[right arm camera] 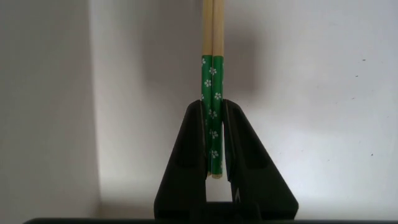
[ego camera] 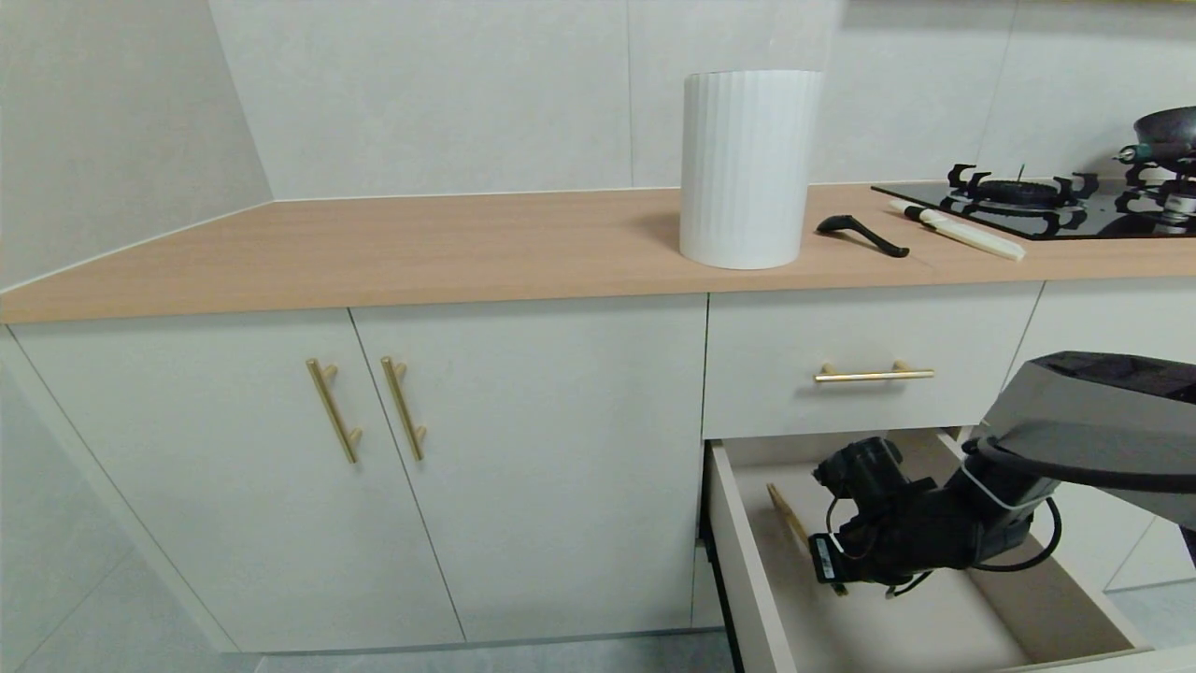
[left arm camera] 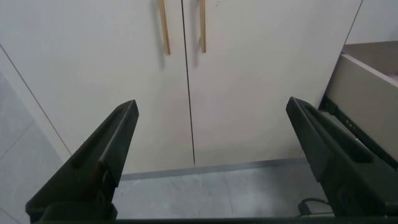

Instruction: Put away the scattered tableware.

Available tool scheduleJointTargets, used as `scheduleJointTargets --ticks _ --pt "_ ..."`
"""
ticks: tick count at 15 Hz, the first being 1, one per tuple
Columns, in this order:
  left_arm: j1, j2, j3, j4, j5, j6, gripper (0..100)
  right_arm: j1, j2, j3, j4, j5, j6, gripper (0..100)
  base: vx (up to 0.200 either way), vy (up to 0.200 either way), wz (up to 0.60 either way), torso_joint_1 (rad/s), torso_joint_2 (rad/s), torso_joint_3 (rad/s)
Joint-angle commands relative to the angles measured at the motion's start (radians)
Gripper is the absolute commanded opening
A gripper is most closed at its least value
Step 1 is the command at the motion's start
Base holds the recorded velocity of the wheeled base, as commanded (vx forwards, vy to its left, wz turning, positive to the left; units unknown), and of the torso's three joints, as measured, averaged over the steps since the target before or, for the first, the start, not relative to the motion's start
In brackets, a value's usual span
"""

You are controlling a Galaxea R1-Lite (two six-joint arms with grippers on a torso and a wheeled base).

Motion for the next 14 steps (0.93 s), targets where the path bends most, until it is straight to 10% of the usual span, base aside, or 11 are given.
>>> scheduleJointTargets --ticks 1,7,8,14 --pt "0.0 0.0 0.0 0.0 -0.001 -0.001 100 -0.001 0.019 -0.004 -0.001 0.001 0.002 0 0.0 0.0 0.0 0.0 0.0 0.0" --pt "0.0 0.0 0.0 0.0 0.001 0.001 100 -0.001 0.015 -0.004 0.001 -0.001 0.002 0 0.0 0.0 0.0 0.0 0.0 0.0" --pt "0.0 0.0 0.0 0.0 0.001 -0.001 100 -0.001 0.013 -0.004 0.001 -0.001 0.002 100 0.0 0.0 0.0 0.0 0.0 0.0" --pt "0.0 0.0 0.0 0.0 0.001 0.001 100 0.001 -0.048 0.014 0.009 0.002 0.002 100 0.0 0.0 0.0 0.0 0.0 0.0"
